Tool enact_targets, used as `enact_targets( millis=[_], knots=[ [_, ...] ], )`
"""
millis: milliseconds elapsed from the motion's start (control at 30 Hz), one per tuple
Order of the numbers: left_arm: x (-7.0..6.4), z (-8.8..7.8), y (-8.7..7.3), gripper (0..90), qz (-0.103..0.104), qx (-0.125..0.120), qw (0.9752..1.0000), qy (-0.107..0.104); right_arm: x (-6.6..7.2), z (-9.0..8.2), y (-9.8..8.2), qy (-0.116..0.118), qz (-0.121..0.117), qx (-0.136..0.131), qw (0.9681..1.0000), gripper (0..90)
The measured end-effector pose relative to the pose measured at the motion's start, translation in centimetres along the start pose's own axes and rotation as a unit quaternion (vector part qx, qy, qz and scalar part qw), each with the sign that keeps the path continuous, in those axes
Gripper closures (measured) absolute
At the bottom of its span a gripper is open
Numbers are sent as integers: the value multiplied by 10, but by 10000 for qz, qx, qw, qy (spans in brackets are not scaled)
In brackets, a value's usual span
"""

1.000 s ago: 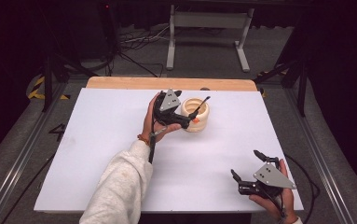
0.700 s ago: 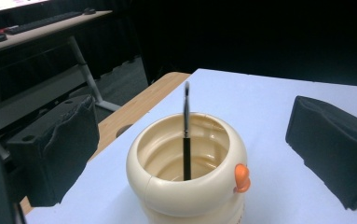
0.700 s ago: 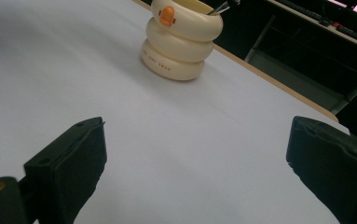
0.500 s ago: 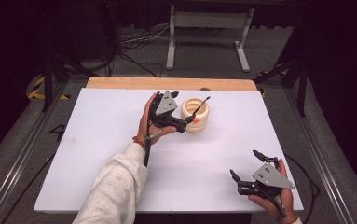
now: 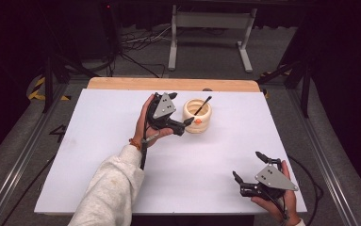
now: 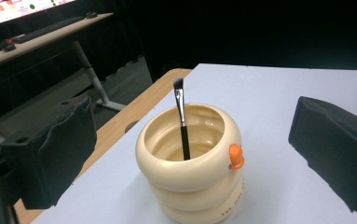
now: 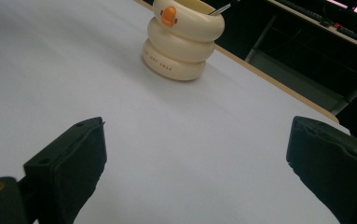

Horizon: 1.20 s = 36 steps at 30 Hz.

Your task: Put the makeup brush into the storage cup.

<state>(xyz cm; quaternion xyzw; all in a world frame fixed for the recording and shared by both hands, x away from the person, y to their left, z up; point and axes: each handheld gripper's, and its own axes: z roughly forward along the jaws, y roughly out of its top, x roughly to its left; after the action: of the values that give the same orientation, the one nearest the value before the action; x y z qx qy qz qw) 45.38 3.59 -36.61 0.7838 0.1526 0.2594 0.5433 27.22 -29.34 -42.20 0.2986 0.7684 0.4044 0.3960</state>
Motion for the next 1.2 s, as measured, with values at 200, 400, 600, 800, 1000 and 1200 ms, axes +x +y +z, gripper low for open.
enact_targets(
  millis=[200,400,600,800,1000,1200],
  knots=[
    [-2,-7,2,18,109,28,9999,8,0,0,0,1,7,-6,10000,57],
    [-3,-19,3,24,130,-92,9999,33,0,-1,0,13,21,-42,10000,57],
    [-4,-29,1,24,186,-131,9997,51,0,-1,0,0,22,-62,10000,56],
    [-7,-41,-2,24,172,-220,9996,51,0,-2,1,-5,67,-121,9999,54],
    [-9,-52,-6,20,163,-305,9993,113,0,-2,1,2,105,-160,9998,47],
    [-9,-59,-11,19,166,-282,9994,126,0,-2,1,-17,93,-166,9998,46]
  ],
)
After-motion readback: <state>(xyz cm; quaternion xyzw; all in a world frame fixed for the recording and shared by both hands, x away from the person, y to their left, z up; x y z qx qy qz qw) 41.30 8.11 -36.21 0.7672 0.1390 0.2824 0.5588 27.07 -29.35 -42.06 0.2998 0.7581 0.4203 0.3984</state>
